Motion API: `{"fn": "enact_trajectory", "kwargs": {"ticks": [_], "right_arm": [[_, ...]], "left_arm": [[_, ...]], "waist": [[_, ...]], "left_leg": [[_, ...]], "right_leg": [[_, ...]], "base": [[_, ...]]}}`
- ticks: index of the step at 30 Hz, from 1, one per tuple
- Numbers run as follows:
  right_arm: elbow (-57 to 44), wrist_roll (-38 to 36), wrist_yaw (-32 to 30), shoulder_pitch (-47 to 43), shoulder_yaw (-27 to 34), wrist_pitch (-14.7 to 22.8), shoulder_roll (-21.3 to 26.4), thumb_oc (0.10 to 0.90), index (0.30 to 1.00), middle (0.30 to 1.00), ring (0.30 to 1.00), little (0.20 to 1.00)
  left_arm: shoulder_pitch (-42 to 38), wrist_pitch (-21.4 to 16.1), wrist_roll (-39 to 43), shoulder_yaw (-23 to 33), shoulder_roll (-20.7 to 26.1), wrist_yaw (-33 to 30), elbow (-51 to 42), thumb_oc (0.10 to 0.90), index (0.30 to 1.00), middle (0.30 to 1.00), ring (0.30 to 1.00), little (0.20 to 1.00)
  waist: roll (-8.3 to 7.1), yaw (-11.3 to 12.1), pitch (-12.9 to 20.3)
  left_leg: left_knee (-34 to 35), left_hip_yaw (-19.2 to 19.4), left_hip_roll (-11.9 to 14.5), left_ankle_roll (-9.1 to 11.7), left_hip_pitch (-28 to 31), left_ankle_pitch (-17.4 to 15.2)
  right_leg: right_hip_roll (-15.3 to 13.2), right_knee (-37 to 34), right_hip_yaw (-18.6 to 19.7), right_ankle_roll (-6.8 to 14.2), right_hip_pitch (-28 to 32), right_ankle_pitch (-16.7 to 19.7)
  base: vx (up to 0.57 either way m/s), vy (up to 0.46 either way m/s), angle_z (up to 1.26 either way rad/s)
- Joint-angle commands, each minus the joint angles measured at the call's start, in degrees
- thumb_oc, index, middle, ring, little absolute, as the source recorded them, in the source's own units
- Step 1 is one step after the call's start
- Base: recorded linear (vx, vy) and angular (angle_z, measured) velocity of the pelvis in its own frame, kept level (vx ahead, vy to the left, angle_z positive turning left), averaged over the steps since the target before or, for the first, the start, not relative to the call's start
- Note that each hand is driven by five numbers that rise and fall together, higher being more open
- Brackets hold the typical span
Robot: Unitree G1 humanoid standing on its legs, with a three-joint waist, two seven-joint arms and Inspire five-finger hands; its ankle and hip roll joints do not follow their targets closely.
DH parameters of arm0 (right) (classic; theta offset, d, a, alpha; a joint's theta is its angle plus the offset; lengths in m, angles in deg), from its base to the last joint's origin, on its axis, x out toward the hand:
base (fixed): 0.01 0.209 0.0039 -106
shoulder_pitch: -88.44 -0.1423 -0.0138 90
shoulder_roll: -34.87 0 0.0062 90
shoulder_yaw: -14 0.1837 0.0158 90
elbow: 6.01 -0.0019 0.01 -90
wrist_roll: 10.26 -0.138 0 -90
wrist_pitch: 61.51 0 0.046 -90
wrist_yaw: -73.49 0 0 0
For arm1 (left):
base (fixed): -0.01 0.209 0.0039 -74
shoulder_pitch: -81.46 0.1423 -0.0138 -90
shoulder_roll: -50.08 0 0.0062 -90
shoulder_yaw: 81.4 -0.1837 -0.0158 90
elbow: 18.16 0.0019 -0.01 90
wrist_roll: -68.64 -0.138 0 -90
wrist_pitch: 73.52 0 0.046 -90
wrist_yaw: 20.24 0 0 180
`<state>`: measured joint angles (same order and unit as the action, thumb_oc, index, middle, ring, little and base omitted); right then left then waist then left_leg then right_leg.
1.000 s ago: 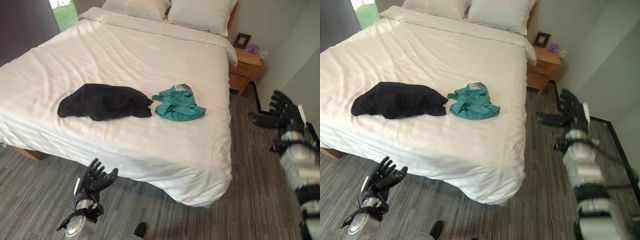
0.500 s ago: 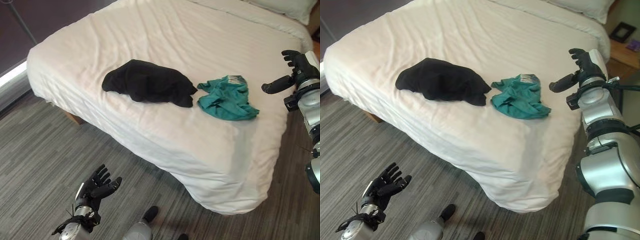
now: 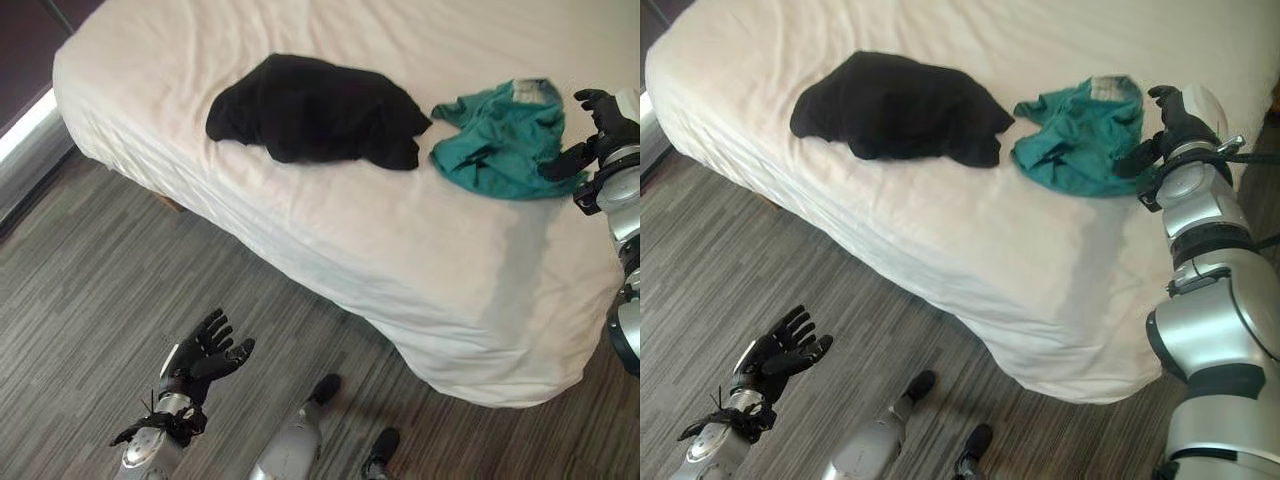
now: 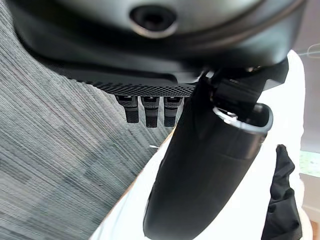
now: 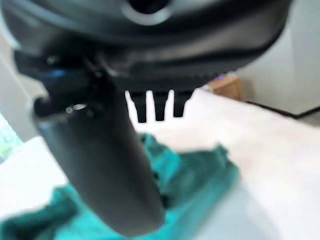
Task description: Pick up bed clothes into laundry basket.
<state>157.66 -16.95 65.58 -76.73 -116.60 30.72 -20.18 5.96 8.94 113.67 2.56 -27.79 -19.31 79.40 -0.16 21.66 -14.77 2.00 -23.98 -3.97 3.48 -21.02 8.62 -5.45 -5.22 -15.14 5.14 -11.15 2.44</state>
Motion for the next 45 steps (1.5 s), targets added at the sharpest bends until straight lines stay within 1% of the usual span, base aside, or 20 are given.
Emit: {"fn": "enact_trajectory", "kwargs": {"ticks": [1, 8, 9, 10, 13, 15, 17, 22, 25, 26, 27, 28, 29, 31, 33, 35, 36, 39, 41, 45], "right_arm": [[-2.6, -0.4, -4.4, -6.0, -2.4, 2.6, 7.4, 0.800, 0.900, 0.900, 0.900, 0.900], [-6.0, 1.2, -0.5, 12.6, 3.2, 3.3, 5.8, 0.800, 0.900, 0.900, 0.900, 0.900], [-6.2, 1.2, -0.5, 12.9, 3.4, 3.3, 5.8, 0.582, 0.573, 0.573, 0.573, 0.573], [-7.5, 1.1, 0.4, 21.0, 7.3, 3.9, 5.1, 0.400, 0.300, 0.300, 0.300, 0.300], [-9.1, 0.4, 1.0, 28.3, 11.2, 4.1, 4.2, 0.400, 0.300, 0.300, 0.300, 0.300], [-10.6, -0.9, 1.6, 37.5, 17.1, 4.5, 2.1, 0.400, 0.300, 0.300, 0.300, 0.300], [-18.1, -2.1, 2.4, 52.2, 26.0, 4.9, -0.7, 0.400, 0.300, 0.300, 0.300, 0.300], [-30.6, -1.8, 4.6, 74.0, 39.4, 4.4, -5.6, 0.400, 0.300, 0.300, 0.300, 0.300], [-33.9, -2.4, 5.8, 79.8, 41.8, 4.0, -11.4, 0.400, 0.300, 0.300, 0.300, 0.300], [-36.0, -4.3, 7.4, 80.8, 41.2, 3.7, -14.8, 0.400, 0.300, 0.300, 0.300, 0.300], [-36.0, -4.3, 7.4, 80.7, 41.2, 3.7, -15.0, 0.400, 0.300, 0.300, 0.300, 0.300], [-36.4, -5.0, 7.7, 79.7, 40.3, 3.6, -15.2, 0.400, 0.300, 0.300, 0.300, 0.300], [-37.0, -5.7, 7.6, 78.4, 39.1, 3.3, -15.6, 0.400, 0.300, 0.300, 0.300, 0.300], [-37.7, -6.7, 8.0, 78.4, 38.9, 3.0, -16.6, 0.400, 0.300, 0.300, 0.300, 0.300], [-38.2, -7.6, 8.0, 78.6, 38.3, 3.0, -17.4, 0.400, 0.300, 0.300, 0.300, 0.300], [-38.9, -7.6, 7.4, 77.6, 36.3, 3.3, -17.9, 0.400, 0.300, 0.300, 0.300, 0.300], [-38.9, -7.6, 7.4, 77.6, 36.5, 3.3, -18.0, 0.400, 0.300, 0.300, 0.300, 0.300], [-38.3, -8.0, 6.3, 77.5, 36.1, 3.3, -19.4, 0.400, 0.300, 0.300, 0.300, 0.300], [-36.8, -9.4, 6.0, 77.3, 35.5, 2.5, -21.7, 0.400, 0.300, 0.300, 0.300, 0.300], [-33.8, -15.8, 6.9, 79.1, 36.2, 2.8, -26.8, 0.400, 0.300, 0.300, 0.300, 0.300]], "left_arm": [[0.0, -5.1, 2.0, 1.5, 2.4, 0.2, -8.8, 0.800, 0.900, 0.900, 0.900, 0.900], [-0.7, -5.5, 2.6, 2.9, -1.4, -0.3, -8.5, 0.800, 0.900, 0.900, 0.900, 0.900], [-0.7, -5.5, 2.6, 2.9, -1.3, -0.3, -8.5, 0.800, 0.900, 0.900, 0.900, 0.900], [-0.9, -5.7, 2.8, 3.7, -1.9, -0.5, -8.2, 0.800, 0.900, 0.900, 0.900, 0.900], [-0.6, -6.3, 3.0, 4.7, -1.9, -0.9, -8.2, 0.800, 0.900, 0.900, 0.900, 0.900], [-0.7, -6.9, 2.8, 5.9, -1.8, -1.2, -8.2, 0.800, 0.900, 0.900, 0.900, 0.900], [-2.2, -8.3, 1.4, 9.4, -0.7, -2.5, -7.4, 0.800, 0.900, 0.900, 0.900, 0.900], [-9.4, -10.2, -4.3, 15.8, 3.6, -6.3, -7.7, 0.800, 0.900, 0.900, 0.900, 0.900], [-16.2, -11.5, -7.0, 18.9, 6.3, -9.6, -5.9, 0.800, 0.900, 0.900, 0.900, 0.900], [-21.9, -10.8, -11.5, 20.0, 12.0, -11.6, -2.0, 0.800, 0.900, 0.900, 0.900, 0.900], [-22.2, -10.9, -11.4, 19.9, 12.2, -11.6, -1.8, 0.800, 0.900, 0.900, 0.900, 0.900], [-24.1, -10.2, -12.7, 19.8, 16.6, -11.9, 0.6, 0.800, 0.900, 0.900, 0.900, 0.900], [-27.5, -9.1, -14.3, 18.7, 21.3, -12.9, 3.5, 0.800, 0.900, 0.900, 0.900, 0.900], [-30.9, -9.4, -13.9, 17.2, 24.3, -13.3, 6.5, 0.800, 0.900, 0.900, 0.900, 0.900], [-37.0, -8.4, -15.6, 12.7, 28.3, -13.9, 12.0, 0.800, 0.900, 0.900, 0.900, 0.900], [-45.0, -7.1, -17.5, 7.1, 31.4, -14.9, 18.7, 0.800, 0.900, 0.900, 0.900, 0.900], [-45.6, -7.2, -17.4, 6.5, 31.4, -14.9, 19.1, 0.800, 0.900, 0.900, 0.900, 0.900], [-54.6, -6.7, -17.1, 0.8, 31.4, -16.4, 25.6, 0.800, 0.900, 0.900, 0.900, 0.900], [-60.7, -5.9, -17.2, -3.7, 32.1, -16.6, 30.6, 0.800, 0.900, 0.900, 0.900, 0.900], [-67.6, -5.1, -19.5, -9.1, 32.7, -17.9, 34.6, 0.800, 0.900, 0.900, 0.900, 0.900]], "waist": [[-0.08, 1.7, -1.7], [-0.80, 0.7, -4.9], [-0.89, 0.8, -4.9], [-0.89, -0.3, -5.1], [-0.94, -1.2, -5.1], [-0.71, -2.4, -4.7], [-0.39, -5.2, -3.7], [0.34, -11.0, -0.1], [0.09, -13.6, 1.6], [-1.16, -14.9, 1.8], [-1.33, -14.7, 1.6], [-1.61, -14.5, 1.5], [-1.61, -14.2, 1.8], [-1.63, -15.0, 2.8], [-0.60, -16.5, 4.0], [0.84, -17.5, 4.4], [0.66, -17.2, 4.2], [1.89, -18.9, 5.1], [2.50, -20.4, 8.1], [0.98, -21.5, 10.2]], "left_leg": [[3.0, -2.3, -5.2, -0.4, -0.9, 0.6], [2.3, -1.5, -4.8, -0.8, -2.6, 0.9], [2.3, -1.4, -4.8, -0.8, -2.6, 0.9], [2.2, -1.1, -4.5, -0.9, -2.1, 0.7], [2.2, -1.0, -4.5, -1.0, -1.3, 0.3], [2.3, -0.9, -4.3, -1.2, -0.7, 0.3], [2.8, 0.2, -3.7, -1.1, 1.4, -0.2], [3.0, 1.2, -2.3, -0.5, 5.4, -1.4], [2.4, 2.5, -0.6, 0.6, 8.3, -2.2], [-5.6, 4.4, 0.6, 2.0, 8.7, -3.7], [-6.1, 4.6, 0.6, 1.9, 8.6, -3.9], [-8.9, 3.9, 0.6, 1.8, 8.4, -3.5], [-9.8, 2.2, 0.3, 1.5, 8.1, -2.9], [-7.6, 3.3, 0.9, 1.2, 6.7, -2.8], [-4.6, 6.1, 1.7, 1.1, 4.9, -0.7], [-1.0, 7.5, 0.7, 1.1, 3.4, 0.4], [-0.8, 7.6, 0.7, 1.1, 3.6, 0.5], [0.2, 10.4, 2.0, 1.0, 5.3, 1.6], [2.4, 10.3, 2.7, 0.4, 9.1, 1.7], [3.0, 11.7, 2.1, -0.8, 11.1, 0.0]], "right_leg": [[2.1, 1.1, 0.5, 0.6, -3.9, -1.7], [3.2, 1.3, 2.6, 0.3, -5.9, -1.2], [3.2, 1.3, 2.6, 0.3, -5.9, -1.2], [3.3, 1.4, 3.0, 0.3, -5.5, -1.5], [3.2, 1.6, 3.2, 0.2, -4.8, -1.9], [3.1, 1.8, 3.2, 0.0, -4.5, -2.3], [2.9, 2.6, 3.9, -0.2, -3.5, -3.4], [2.8, 6.2, 4.5, -1.3, -0.9, -7.5], [3.1, 8.0, 5.6, -1.7, 1.5, -9.0], [2.7, 8.5, 6.9, -1.8, 4.5, -9.1], [2.7, 8.5, 7.0, -1.8, 4.6, -9.1], [2.8, 8.9, 8.7, -1.8, 5.5, -9.2], [2.7, 9.0, 10.5, -1.6, 6.2, -8.9], [2.1, 8.1, 11.2, -1.3, 7.4, -8.6], [2.1, 7.7, 11.7, -1.1, 9.1, -8.6], [3.0, 7.9, 14.2, -1.1, 11.2, -9.3], [3.0, 7.9, 14.4, -1.1, 11.3, -9.3], [3.1, 7.7, 16.5, -0.3, 13.2, -10.1], [2.4, 6.5, 17.9, 1.0, 14.0, -9.7], [1.5, 6.2, 19.2, 2.4, 14.2, -9.4]], "base": [[-0.05, -0.021, -0.24], [-0.01, -0.014, -0.16], [0.00, 0.000, 0.00], [0.00, 0.000, 0.00], [0.01, 0.003, -0.01], [0.01, 0.020, -0.07], [0.04, 0.024, 0.03], [0.08, -0.023, -0.13], [0.10, -0.098, -0.08], [0.06, -0.115, -0.29], [0.07, -0.100, -0.32], [0.04, 0.017, -0.64], [0.05, 0.028, -0.83], [0.07, 0.044, -0.99], [0.13, 0.087, -0.34], [0.15, 0.101, -0.21], [0.11, 0.104, -0.49], [0.07, 0.160, -0.80], [0.21, 0.289, -0.60], [0.15, 0.207, -0.29]]}}
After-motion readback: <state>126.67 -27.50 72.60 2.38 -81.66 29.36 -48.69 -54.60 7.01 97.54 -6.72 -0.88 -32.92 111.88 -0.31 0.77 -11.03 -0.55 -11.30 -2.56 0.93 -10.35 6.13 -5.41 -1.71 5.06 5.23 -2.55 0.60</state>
